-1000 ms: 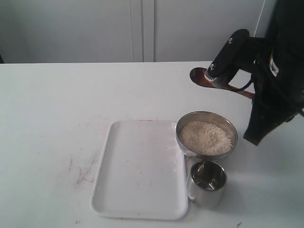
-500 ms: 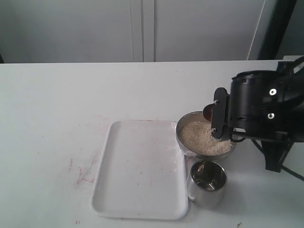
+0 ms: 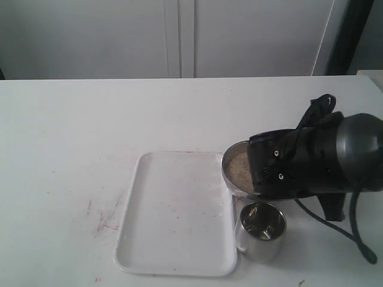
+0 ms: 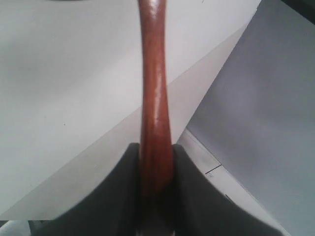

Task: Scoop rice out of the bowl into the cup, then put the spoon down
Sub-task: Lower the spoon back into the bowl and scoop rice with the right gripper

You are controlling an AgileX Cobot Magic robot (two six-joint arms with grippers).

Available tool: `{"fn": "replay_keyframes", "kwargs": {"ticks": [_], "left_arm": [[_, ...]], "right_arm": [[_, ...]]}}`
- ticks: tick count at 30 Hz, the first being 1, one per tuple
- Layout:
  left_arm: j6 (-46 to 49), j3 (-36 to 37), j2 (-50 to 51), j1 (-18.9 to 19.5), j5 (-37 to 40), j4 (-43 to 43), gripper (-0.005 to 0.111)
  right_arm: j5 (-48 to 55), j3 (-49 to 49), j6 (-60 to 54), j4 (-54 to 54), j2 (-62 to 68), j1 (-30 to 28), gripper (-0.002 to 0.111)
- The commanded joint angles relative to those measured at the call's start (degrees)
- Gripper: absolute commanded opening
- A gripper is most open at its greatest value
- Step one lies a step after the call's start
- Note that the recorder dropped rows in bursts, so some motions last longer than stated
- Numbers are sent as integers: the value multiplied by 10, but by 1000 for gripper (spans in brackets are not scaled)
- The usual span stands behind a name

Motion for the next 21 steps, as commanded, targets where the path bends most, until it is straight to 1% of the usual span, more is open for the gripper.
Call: {"fn": "replay_keyframes", "kwargs": {"ticks": [1,4,7,13,17,21], "left_arm": [[-3,5,0,-4,28,-3,14],[-3,5,0,-4,28,-3,14],[-3,5,0,-4,28,-3,14],[-3,5,0,-4,28,-3,14],[-3,5,0,-4,28,-3,14],[-3,5,0,-4,28,-3,14]], "right_arm": [[4,1,14,-19,14,0,0],[4,1,15,-15,21,-2,0],[4,-10,8,18,21,-2,0],[4,-57,-31,117,21,-2,0],[4,-88,-88,191,21,-3,0],[4,-109,-102,252,21,-19,0]]}}
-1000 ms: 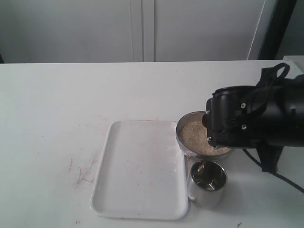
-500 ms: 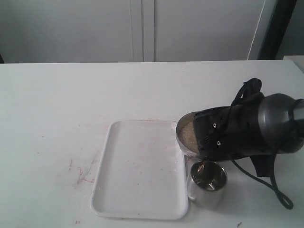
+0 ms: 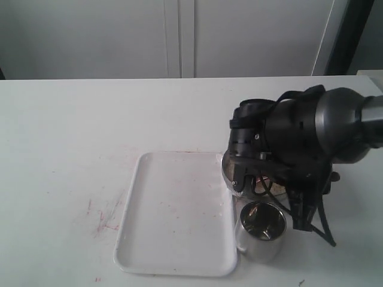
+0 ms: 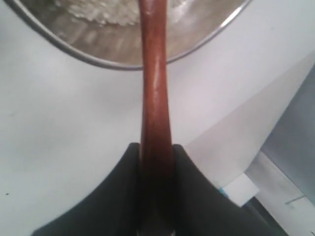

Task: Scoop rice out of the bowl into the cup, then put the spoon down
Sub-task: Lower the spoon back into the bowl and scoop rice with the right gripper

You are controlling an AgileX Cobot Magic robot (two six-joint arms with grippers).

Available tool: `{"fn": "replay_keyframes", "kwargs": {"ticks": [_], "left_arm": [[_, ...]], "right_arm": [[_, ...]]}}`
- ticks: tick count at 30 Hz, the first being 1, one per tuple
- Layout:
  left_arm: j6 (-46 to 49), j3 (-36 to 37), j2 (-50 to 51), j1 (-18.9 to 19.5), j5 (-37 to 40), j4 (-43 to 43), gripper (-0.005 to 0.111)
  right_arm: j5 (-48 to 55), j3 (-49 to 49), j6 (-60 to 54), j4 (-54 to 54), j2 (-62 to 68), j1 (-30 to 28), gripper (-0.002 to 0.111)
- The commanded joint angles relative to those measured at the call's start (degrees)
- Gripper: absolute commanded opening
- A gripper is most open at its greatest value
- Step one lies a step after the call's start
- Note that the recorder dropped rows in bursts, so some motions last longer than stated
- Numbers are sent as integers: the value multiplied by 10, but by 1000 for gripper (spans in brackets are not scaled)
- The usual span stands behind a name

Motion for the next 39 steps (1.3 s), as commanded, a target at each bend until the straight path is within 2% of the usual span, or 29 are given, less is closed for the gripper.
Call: {"fn": "replay_keyframes", "kwargs": {"ticks": [1,12,20,28,39], "left_arm": [[-3,5,0,-4,28,-3,14],[-3,5,0,-4,28,-3,14],[-3,5,0,-4,28,-3,14],[-3,5,0,-4,28,-3,14],[-3,5,0,-4,28,-3,14]], "right_arm": [[4,-21,-22,65,0,-25,0],[-19,-24,-75,219,-1,-107,0],[-53,-25,-80,238,-1,-110,0],[-40,-50,-92,243,-14,-110,0],[-16,-58,-158,360,-78,-188,0]]}}
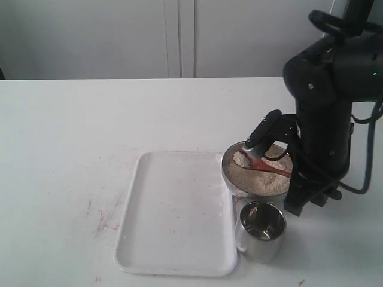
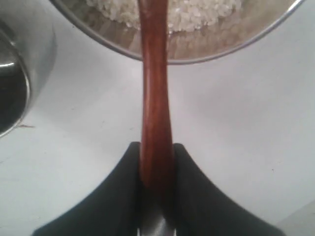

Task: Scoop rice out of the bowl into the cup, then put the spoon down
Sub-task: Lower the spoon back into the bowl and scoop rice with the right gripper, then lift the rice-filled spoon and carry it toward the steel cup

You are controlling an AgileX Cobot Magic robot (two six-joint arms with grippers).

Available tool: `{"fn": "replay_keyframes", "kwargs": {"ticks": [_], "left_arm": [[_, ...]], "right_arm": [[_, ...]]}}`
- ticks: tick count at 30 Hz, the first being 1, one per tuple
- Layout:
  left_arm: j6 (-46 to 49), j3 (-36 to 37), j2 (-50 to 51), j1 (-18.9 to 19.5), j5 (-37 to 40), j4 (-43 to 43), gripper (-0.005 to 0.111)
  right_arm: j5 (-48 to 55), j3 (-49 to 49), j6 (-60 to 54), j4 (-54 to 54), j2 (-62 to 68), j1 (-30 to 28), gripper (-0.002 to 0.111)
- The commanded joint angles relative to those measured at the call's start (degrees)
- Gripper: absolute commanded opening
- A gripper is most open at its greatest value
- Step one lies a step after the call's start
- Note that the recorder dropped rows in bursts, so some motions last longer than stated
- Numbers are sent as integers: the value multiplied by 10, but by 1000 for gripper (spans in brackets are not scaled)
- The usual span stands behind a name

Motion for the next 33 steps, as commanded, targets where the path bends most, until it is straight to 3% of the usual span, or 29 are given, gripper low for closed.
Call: {"fn": "replay_keyframes", "kwargs": {"ticks": [1,7,12,22,33], "left_arm": [[-3,5,0,-4,28,-3,14],[-3,5,0,-4,28,-3,14],[-3,5,0,-4,28,-3,14],[-3,5,0,-4,28,-3,14],[-3,5,0,-4,28,-3,14]], "right_arm": [[7,-2,-38,58,-39,-36,0],[2,31,-55,88,-86,-70,0],[-23,83,-55,82,-138,-70,0],[27,87,-41,77,-247,-68,0],[27,122,30,71,-336,11,0]]}}
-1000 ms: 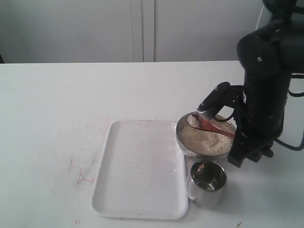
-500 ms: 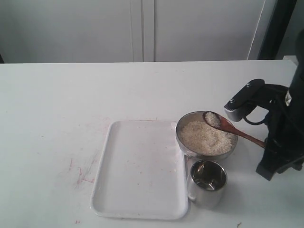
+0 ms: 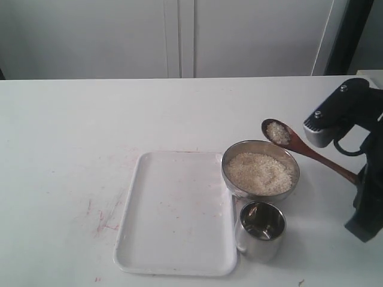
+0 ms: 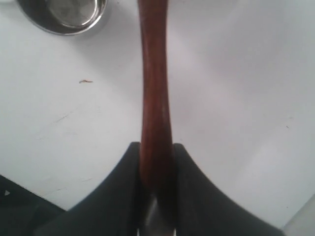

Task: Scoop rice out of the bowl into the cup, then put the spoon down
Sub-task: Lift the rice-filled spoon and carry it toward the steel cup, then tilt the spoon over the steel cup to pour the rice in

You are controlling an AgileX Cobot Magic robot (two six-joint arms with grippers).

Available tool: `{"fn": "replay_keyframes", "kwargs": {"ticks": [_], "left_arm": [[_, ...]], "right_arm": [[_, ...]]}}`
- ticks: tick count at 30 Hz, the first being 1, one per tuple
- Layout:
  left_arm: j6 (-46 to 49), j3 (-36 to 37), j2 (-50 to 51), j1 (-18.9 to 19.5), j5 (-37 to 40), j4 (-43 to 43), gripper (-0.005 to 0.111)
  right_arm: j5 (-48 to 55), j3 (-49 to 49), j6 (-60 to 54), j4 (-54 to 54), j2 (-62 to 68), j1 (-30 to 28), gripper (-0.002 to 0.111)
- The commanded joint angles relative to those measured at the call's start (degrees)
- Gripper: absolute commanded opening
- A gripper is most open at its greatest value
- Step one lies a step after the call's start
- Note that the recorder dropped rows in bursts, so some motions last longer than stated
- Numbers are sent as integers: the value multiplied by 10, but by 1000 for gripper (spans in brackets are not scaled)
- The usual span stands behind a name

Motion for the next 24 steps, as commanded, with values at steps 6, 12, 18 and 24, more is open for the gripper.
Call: {"fn": "replay_keyframes", "kwargs": {"ticks": [6,12,18,24], "left_arm": [[-3,5,0,-4,28,-3,14],[-3,5,0,-4,28,-3,14],[-3,5,0,-4,28,-3,14],[-3,5,0,-4,28,-3,14]], "right_arm": [[2,48,57,3,-64,68,0],[2,95,103,4,-76,117,0],[2,140,116,-63,-76,144,0],[2,141,74,-98,-63,144,0]]}}
